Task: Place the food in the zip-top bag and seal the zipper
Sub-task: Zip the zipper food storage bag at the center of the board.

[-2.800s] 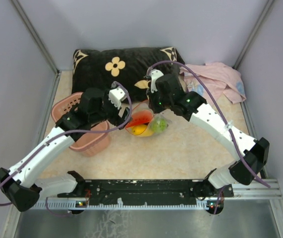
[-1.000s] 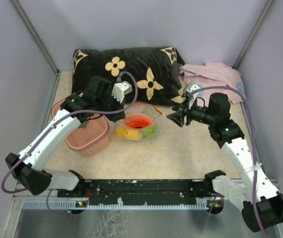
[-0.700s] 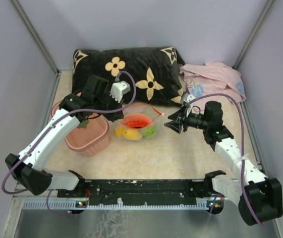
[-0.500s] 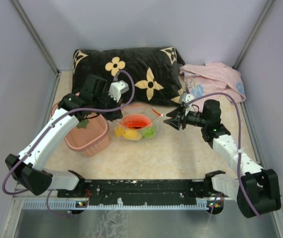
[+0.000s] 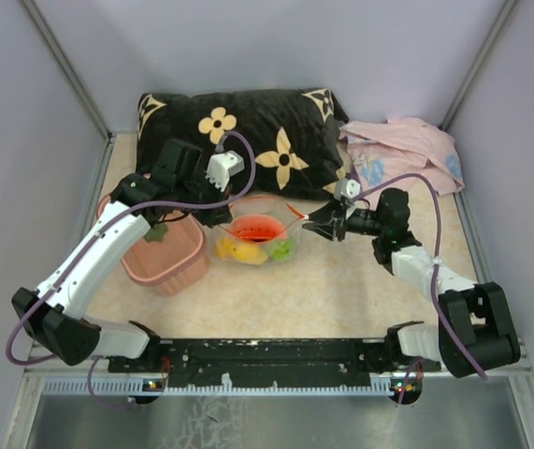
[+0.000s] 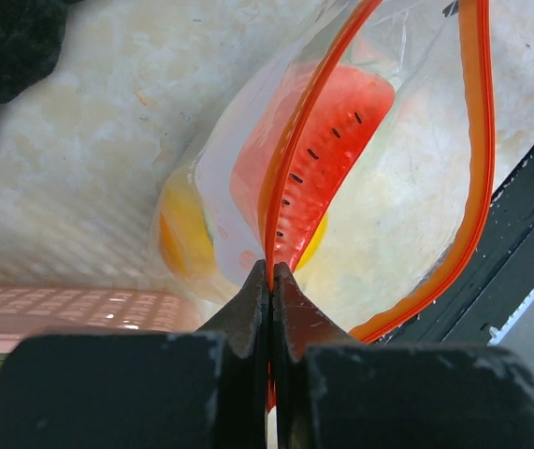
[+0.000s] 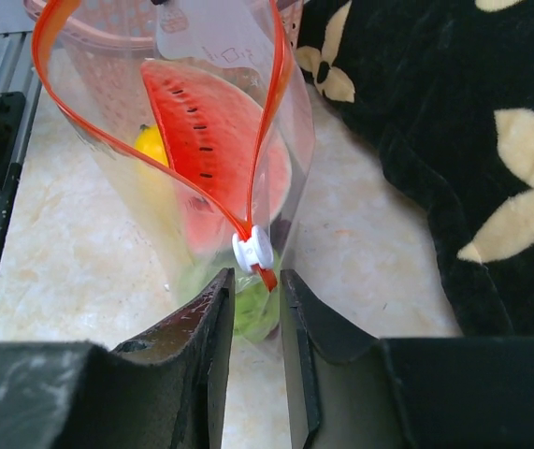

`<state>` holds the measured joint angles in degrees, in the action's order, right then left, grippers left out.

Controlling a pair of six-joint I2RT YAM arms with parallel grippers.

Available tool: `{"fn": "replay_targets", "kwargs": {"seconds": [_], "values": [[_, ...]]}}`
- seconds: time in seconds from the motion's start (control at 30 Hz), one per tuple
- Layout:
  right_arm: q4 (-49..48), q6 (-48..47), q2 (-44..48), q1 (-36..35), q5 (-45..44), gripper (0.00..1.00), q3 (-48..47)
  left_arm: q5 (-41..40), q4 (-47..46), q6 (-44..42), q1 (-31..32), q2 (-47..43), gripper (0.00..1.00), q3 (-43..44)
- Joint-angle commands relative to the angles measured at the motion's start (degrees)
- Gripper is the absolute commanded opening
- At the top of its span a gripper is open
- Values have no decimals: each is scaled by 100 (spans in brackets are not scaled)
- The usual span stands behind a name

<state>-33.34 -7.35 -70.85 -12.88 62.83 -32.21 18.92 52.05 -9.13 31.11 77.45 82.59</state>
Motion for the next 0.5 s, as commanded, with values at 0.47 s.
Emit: {"fn": "replay_targets", "kwargs": {"seconds": [0.47], "values": [[-1810,772,-221,25,-9,0,38,-191,222,-83,-122,-35,0,174]]}}
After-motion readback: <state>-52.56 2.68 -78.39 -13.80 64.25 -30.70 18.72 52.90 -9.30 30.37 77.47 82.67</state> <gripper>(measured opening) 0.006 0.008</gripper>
